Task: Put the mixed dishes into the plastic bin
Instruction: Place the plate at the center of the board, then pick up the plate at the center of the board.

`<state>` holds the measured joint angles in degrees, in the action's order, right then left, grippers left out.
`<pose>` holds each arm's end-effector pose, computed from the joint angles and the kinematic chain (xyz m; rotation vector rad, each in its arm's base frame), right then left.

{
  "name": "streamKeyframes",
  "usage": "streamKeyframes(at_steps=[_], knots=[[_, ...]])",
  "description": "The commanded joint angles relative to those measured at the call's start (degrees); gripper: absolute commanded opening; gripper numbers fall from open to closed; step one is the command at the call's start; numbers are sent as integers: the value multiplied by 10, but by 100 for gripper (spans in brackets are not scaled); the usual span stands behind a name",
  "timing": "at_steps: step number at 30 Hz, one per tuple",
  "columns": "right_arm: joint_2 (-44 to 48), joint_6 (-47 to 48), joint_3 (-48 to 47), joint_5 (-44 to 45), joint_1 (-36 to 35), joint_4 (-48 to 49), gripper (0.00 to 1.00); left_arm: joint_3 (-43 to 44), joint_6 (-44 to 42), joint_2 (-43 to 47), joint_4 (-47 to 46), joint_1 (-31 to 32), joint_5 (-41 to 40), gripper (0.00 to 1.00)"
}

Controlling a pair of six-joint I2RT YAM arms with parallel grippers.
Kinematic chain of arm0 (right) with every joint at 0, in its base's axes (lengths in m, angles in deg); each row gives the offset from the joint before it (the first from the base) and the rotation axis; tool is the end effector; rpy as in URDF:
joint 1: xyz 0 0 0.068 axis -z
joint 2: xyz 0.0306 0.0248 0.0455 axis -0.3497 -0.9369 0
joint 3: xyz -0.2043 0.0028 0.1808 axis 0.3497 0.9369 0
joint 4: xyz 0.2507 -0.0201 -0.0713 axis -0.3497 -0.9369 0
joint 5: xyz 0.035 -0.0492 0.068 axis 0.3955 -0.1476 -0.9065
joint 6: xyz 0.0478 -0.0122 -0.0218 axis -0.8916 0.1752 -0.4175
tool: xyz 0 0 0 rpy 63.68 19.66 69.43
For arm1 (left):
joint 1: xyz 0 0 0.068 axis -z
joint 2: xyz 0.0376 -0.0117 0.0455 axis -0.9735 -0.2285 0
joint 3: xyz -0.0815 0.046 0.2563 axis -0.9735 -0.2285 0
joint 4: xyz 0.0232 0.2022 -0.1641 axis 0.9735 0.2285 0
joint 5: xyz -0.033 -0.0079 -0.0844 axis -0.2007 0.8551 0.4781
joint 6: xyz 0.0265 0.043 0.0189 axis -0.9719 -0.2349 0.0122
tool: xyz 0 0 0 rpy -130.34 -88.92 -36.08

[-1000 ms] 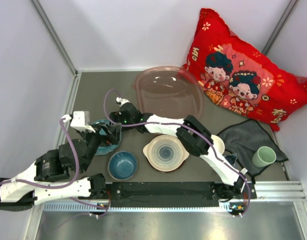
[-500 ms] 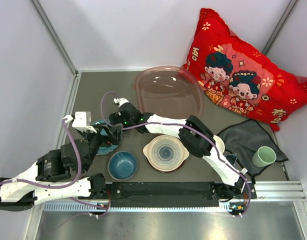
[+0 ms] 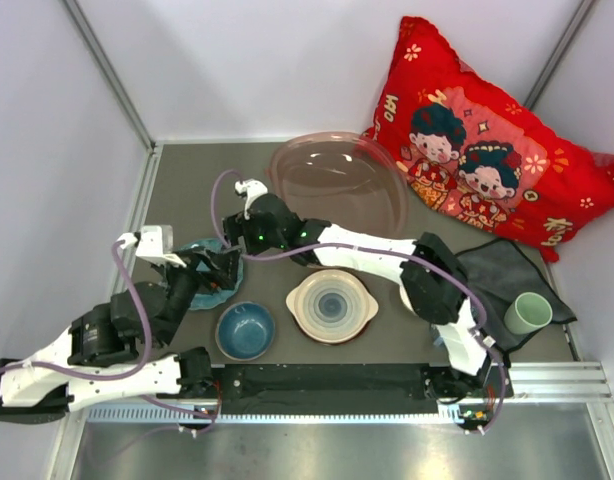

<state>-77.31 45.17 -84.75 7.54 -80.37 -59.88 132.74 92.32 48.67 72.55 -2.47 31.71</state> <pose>0.2504 0.4334 0.2510 -0.6305 2.0984 0.9284 0.0464 -0.0545 0.3882 -0.0795 1.6844 -0.5053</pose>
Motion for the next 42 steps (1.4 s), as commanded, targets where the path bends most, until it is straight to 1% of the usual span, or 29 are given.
streamKeyframes(at_steps=[1, 3, 4, 5, 6, 9, 10, 11, 13, 14, 16, 17, 18, 20, 21, 23, 24, 28, 31, 34, 42], knots=[[89, -9, 35, 43, -1, 22, 81, -12, -20, 22, -50, 0, 5, 89], [115, -14, 74, 57, 6, 36, 81, -11, -22, 22, -45, 0, 5, 89], [150, -26, 94, 55, 10, 44, 81, -9, -23, 20, -44, 1, 5, 89], [167, -34, 136, 47, 15, 60, 81, -8, -23, 18, -44, 1, 5, 89], [188, -40, 158, 46, 25, 72, 81, -8, -26, 16, -42, 1, 5, 89], [266, -50, 233, 66, 33, 78, 82, -8, -29, 6, -42, 0, 6, 89], [284, -51, 251, 74, 35, 69, 82, -10, -30, -1, -43, 1, 7, 89], [325, -51, 281, 86, 36, 62, 83, -11, -30, -3, -44, 0, 8, 89], [362, -51, 306, 103, 36, 47, 83, -15, -33, -13, -52, 0, 10, 89], [380, -52, 333, 113, 36, 16, 83, -16, -35, -17, -56, 1, 12, 89], [440, -66, 364, 129, 36, -5, 83, -22, -38, -25, -66, 0, 13, 89], [460, -72, 400, 133, 36, -23, 83, -24, -37, -28, -70, 0, 14, 89], [501, -86, 417, 135, 36, -33, 83, -31, -37, -32, -73, 0, 14, 89], [542, -104, 466, 147, 37, -74, 83, -40, -38, -37, -87, 1, 16, 90], [583, -115, 484, 153, 37, -86, 83, -49, -37, -44, -93, 1, 19, 90], [629, -148, 534, 165, 36, -117, 83, -58, -35, -52, -111, 0, 24, 91], [670, -172, 550, 168, 36, -129, 82, -65, -35, -63, -116, 1, 30, 91], [746, -224, 628, 170, 37, -163, 76, -79, -22, -96, -137, 0, 46, 91], [775, -249, 660, 169, 34, -176, 71, -91, -17, -113, -160, 0, 59, 91], [784, -269, 682, 164, 30, -179, 68, -96, -15, -126, -175, 1, 66, 91], [776, -321, 723, 174, 22, -176, 58, -101, -7, -142, -181, 0, 77, 91]])
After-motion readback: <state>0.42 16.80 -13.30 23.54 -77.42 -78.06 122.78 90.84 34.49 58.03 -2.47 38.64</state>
